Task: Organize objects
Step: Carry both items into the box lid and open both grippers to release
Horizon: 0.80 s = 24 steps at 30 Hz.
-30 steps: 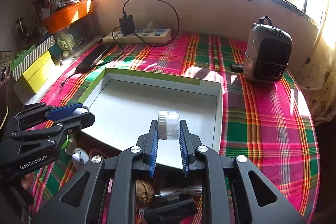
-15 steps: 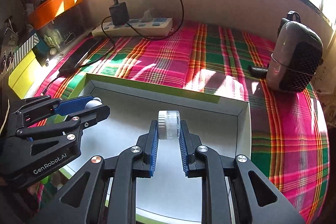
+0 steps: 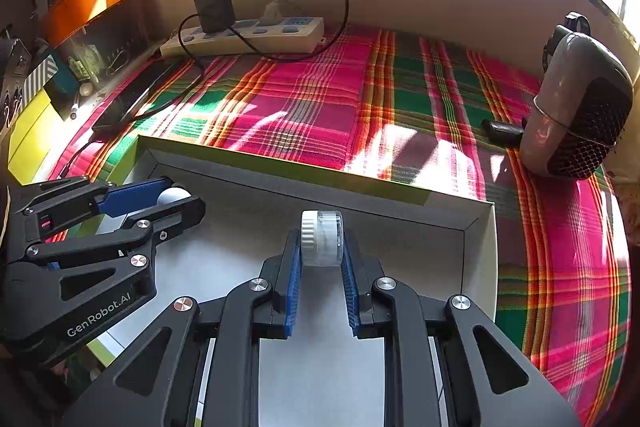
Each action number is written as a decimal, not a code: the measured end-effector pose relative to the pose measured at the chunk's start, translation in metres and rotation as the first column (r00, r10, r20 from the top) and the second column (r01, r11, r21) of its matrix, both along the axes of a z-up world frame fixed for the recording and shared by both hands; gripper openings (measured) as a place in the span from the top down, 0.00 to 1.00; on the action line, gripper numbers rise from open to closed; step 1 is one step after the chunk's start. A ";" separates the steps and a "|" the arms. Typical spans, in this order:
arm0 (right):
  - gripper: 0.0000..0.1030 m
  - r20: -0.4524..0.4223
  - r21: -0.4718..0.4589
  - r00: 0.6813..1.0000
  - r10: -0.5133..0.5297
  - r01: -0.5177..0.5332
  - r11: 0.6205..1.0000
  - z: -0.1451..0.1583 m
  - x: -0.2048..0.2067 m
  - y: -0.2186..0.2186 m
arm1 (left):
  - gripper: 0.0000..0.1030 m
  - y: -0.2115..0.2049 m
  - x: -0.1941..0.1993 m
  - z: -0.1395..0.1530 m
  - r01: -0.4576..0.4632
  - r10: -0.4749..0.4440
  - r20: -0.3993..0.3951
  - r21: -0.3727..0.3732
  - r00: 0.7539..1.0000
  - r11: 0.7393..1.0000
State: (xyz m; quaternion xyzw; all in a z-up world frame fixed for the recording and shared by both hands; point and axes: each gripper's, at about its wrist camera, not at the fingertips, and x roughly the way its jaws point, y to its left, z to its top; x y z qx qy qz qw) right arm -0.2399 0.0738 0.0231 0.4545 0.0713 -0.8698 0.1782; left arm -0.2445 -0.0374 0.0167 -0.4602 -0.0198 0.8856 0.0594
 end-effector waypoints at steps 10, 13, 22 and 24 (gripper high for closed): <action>0.81 0.014 0.006 1.000 -0.011 0.011 1.000 -0.005 -0.003 0.000 | 0.73 0.003 -0.002 -0.001 0.004 -0.004 0.010 -0.021 1.000 1.000; 0.81 0.011 0.013 1.000 -0.014 0.014 1.000 -0.004 -0.003 0.000 | 0.73 0.002 -0.002 -0.001 0.004 -0.003 0.011 -0.021 1.000 1.000; 0.66 0.010 0.027 1.000 -0.028 0.027 0.999 -0.005 -0.005 0.000 | 0.72 0.002 -0.003 -0.002 -0.003 0.004 0.011 -0.026 1.000 1.000; 0.60 0.014 0.026 0.999 -0.033 0.033 0.999 -0.006 -0.005 0.000 | 0.72 0.001 -0.003 -0.002 -0.006 0.006 0.012 -0.025 1.000 1.000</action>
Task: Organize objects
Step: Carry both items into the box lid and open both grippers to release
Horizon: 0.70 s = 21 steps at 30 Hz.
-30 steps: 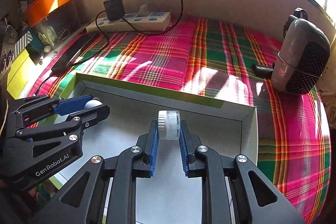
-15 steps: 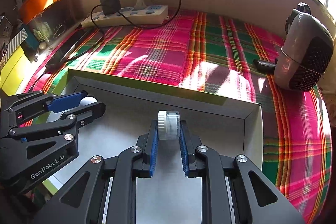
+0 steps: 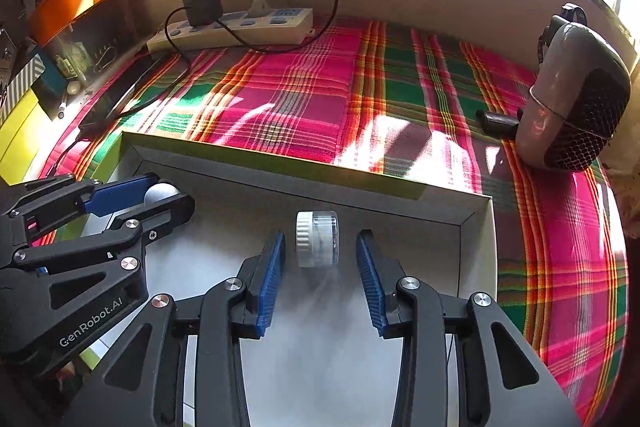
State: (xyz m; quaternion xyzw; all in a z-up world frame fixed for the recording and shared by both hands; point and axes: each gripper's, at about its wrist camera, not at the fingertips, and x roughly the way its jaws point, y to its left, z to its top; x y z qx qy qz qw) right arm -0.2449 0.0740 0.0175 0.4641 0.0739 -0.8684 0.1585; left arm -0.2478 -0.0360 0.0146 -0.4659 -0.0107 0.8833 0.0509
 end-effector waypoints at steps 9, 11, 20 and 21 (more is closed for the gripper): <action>0.54 -0.006 -0.002 1.000 -0.013 0.013 1.000 0.002 0.002 0.004 | 0.71 -0.002 0.004 0.004 -0.001 0.001 -0.012 0.011 1.000 1.000; 0.51 -0.013 -0.005 1.000 -0.018 0.018 1.000 0.004 0.004 0.005 | 0.71 -0.001 0.006 0.007 0.004 -0.004 -0.022 0.012 1.000 1.000; 0.51 -0.043 -0.021 0.998 -0.041 0.041 0.999 0.016 0.017 0.012 | 0.70 -0.006 0.024 0.024 -0.013 0.015 -0.059 0.021 0.998 1.000; 0.51 -0.046 -0.024 0.998 -0.041 0.040 0.999 0.017 0.019 0.013 | 0.70 -0.006 0.027 0.026 -0.016 0.018 -0.064 0.024 0.998 1.000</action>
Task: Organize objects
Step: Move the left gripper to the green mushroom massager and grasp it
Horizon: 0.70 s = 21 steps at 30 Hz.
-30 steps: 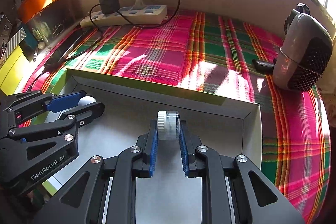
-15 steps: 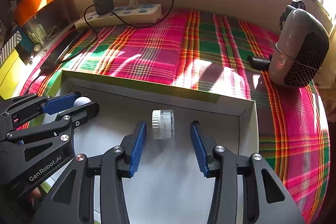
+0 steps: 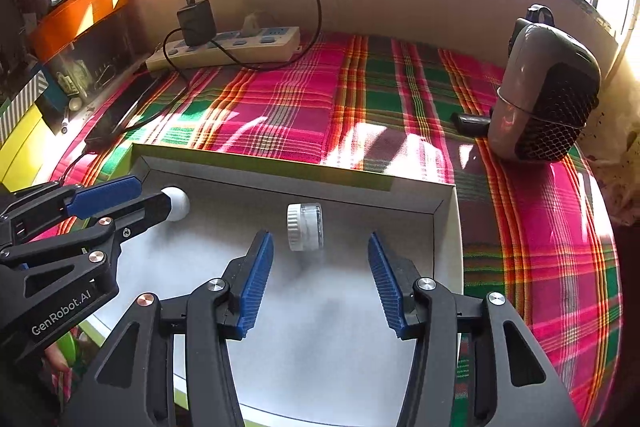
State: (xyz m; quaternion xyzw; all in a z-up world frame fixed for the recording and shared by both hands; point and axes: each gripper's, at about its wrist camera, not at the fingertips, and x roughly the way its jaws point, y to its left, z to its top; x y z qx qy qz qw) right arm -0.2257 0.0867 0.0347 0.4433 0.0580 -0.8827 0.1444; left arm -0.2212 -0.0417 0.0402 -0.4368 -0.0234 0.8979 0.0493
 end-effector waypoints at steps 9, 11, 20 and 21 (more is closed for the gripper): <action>0.51 -0.045 -0.024 0.998 -0.038 0.037 0.999 0.018 0.029 0.018 | 0.70 -0.011 0.039 0.019 -0.028 0.028 -0.063 0.008 0.998 1.000; 0.51 -0.052 -0.030 0.998 -0.046 0.044 0.999 0.020 0.037 0.022 | 0.70 -0.014 0.049 0.021 -0.032 0.033 -0.069 0.013 0.997 0.999; 0.51 -0.074 -0.045 0.994 -0.081 0.077 0.996 0.025 0.073 0.038 | 0.70 -0.024 0.093 0.019 -0.055 0.057 -0.093 0.031 0.994 0.998; 0.51 -0.078 -0.043 0.993 -0.084 0.080 0.996 0.026 0.077 0.040 | 0.70 -0.025 0.098 0.018 -0.057 0.060 -0.096 0.034 0.994 0.998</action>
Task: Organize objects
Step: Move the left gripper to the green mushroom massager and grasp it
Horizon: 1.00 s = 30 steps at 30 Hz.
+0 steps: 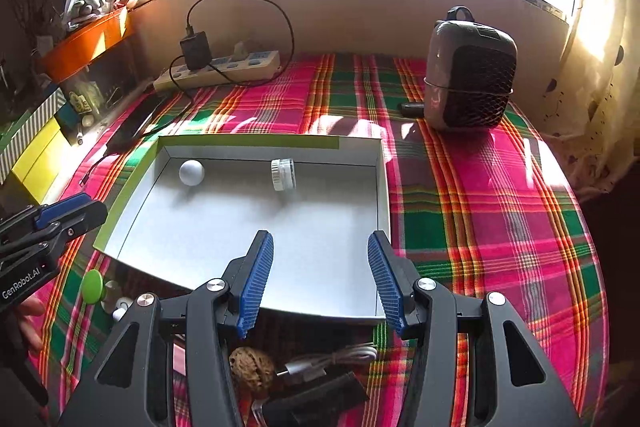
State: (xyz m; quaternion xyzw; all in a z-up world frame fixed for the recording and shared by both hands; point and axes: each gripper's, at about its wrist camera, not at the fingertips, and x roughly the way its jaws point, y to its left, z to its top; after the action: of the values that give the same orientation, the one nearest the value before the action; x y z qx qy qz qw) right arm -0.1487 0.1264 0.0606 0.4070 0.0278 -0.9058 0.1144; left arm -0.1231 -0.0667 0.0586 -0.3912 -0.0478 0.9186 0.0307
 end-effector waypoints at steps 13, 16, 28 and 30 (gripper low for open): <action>0.51 -0.041 -0.028 0.998 -0.045 0.044 0.999 0.003 0.043 0.022 | 0.67 -0.014 0.041 -0.020 0.005 -0.006 0.014 0.073 1.000 0.997; 0.51 -0.040 -0.031 0.998 -0.045 0.044 0.999 0.000 0.051 0.026 | 0.67 -0.011 0.041 -0.025 0.009 -0.011 0.023 0.076 1.000 0.997; 0.51 -0.004 -0.023 0.998 -0.059 0.059 0.998 -0.012 0.073 0.031 | 0.67 -0.008 0.034 -0.047 0.015 -0.022 0.085 0.077 0.996 0.997; 0.51 -0.001 -0.022 0.998 -0.057 0.057 0.998 -0.013 0.076 0.027 | 0.66 -0.009 0.034 -0.048 0.010 -0.017 0.088 0.081 0.996 0.997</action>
State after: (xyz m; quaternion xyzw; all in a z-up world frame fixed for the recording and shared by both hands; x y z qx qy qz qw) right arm -0.0727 0.1535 0.0474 0.4057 0.0064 -0.9092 0.0932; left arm -0.0893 -0.0754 0.0106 -0.4303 -0.0832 0.8974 0.0503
